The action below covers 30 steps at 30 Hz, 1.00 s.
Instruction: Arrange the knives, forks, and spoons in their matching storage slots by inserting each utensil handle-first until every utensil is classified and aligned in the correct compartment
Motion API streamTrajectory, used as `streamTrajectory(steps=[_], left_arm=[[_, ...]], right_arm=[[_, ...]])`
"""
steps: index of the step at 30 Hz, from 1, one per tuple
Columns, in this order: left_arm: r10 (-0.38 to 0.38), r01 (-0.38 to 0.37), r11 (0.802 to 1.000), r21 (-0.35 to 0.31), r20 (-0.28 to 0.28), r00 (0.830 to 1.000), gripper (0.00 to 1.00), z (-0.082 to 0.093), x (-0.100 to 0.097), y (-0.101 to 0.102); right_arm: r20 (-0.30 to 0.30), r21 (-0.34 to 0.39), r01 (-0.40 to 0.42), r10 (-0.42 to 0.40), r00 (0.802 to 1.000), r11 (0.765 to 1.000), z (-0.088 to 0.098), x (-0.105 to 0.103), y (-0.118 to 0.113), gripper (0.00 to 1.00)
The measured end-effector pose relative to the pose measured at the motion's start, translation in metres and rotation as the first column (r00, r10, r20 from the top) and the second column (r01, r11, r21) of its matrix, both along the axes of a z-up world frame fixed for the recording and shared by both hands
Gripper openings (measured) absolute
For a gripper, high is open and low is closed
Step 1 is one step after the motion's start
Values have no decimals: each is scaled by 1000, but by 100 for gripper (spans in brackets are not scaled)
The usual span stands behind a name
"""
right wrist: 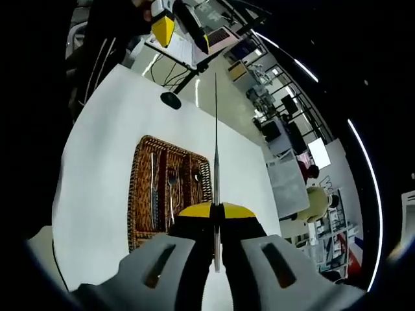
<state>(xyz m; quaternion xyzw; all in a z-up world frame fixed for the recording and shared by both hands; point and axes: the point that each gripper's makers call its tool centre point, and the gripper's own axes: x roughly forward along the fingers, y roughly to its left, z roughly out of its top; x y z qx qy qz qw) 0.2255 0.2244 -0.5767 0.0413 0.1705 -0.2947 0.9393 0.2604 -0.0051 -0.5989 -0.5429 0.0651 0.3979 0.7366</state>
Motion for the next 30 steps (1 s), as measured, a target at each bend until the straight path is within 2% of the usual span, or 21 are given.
streamTrajectory(steps=[2,8,17,30], left_arm=[[2,-2,1000,0,3,1000,99,1,2,3],[4,-4,1000,-8,10,1000,99,5,12,13],[-1,2,1000,-26,18,1000,99,9,22,18],[-3,3,1000,-18,28,1000,99,13,35,25]], right_arm=[[26,-13,-17,17,1000,1000,3,6,1,0],[56,-12,-20,20,998,1000,9,26,5,0],[82,-29,-17,19,996,999,14,50,9,0],[106,-29,-15,18,994,999,20,70,13,0]])
